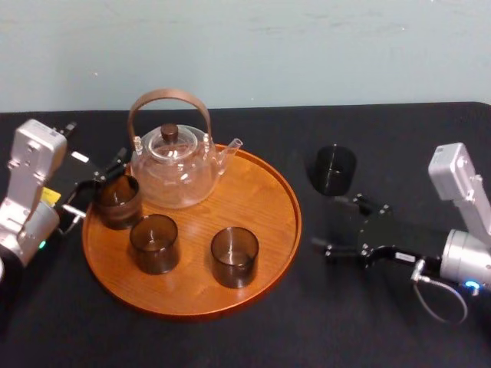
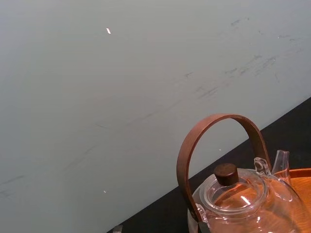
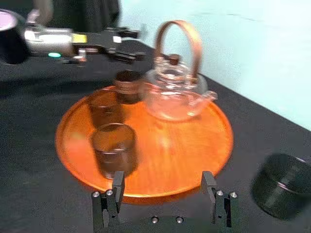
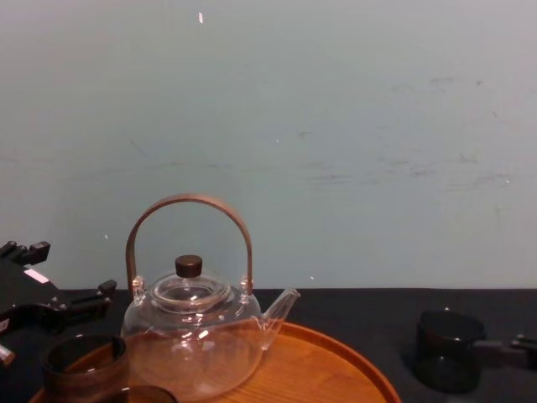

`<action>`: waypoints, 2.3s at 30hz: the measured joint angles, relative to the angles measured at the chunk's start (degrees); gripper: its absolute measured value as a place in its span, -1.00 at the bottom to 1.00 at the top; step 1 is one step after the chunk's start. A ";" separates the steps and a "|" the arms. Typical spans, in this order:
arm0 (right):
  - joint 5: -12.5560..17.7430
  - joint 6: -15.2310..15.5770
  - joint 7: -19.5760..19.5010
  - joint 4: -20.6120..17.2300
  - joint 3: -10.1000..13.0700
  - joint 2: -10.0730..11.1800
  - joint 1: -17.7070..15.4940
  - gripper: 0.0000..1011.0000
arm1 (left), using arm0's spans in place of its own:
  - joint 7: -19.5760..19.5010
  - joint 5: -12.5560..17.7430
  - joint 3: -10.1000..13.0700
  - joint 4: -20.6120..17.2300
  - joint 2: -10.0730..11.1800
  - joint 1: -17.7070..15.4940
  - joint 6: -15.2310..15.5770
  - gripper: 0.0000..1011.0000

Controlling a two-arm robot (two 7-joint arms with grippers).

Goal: Pick up the glass from the table and place it on the tray.

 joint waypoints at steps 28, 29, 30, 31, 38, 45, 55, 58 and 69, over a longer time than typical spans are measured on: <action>-3.08 11.56 -13.66 6.81 6.12 -7.51 2.98 0.98 | 0.00 0.00 0.00 0.00 0.00 0.00 0.00 0.98; -3.32 12.00 -13.67 7.40 6.12 -7.93 3.44 0.98 | 0.00 0.00 0.00 0.00 0.00 0.00 0.00 0.98; -3.44 12.20 -13.67 7.70 6.11 -8.16 3.67 0.98 | 0.00 0.00 0.00 0.00 0.00 0.00 0.00 0.98; -3.54 12.39 -13.66 7.99 6.09 -8.38 3.91 0.98 | 0.00 0.00 0.00 0.00 0.00 0.00 0.00 0.98; -4.60 14.01 -13.50 11.92 5.52 -10.80 6.88 0.98 | 0.00 0.00 0.00 -0.01 0.00 0.00 0.00 0.98; -6.02 14.06 -13.10 15.67 4.79 -12.88 9.66 0.98 | 0.00 0.00 0.00 0.00 0.00 0.00 0.00 0.98; -8.07 13.62 -12.60 20.00 4.12 -15.14 12.57 0.98 | 0.00 0.00 0.00 0.00 0.00 0.00 0.00 0.98; -8.66 13.42 -12.33 21.04 3.91 -15.76 13.38 0.98 | 0.00 0.00 0.00 -0.01 0.00 0.00 0.00 0.98; -10.66 12.66 -11.59 24.26 3.38 -17.67 15.93 0.98 | 0.00 0.00 0.00 0.00 0.00 0.00 0.00 0.98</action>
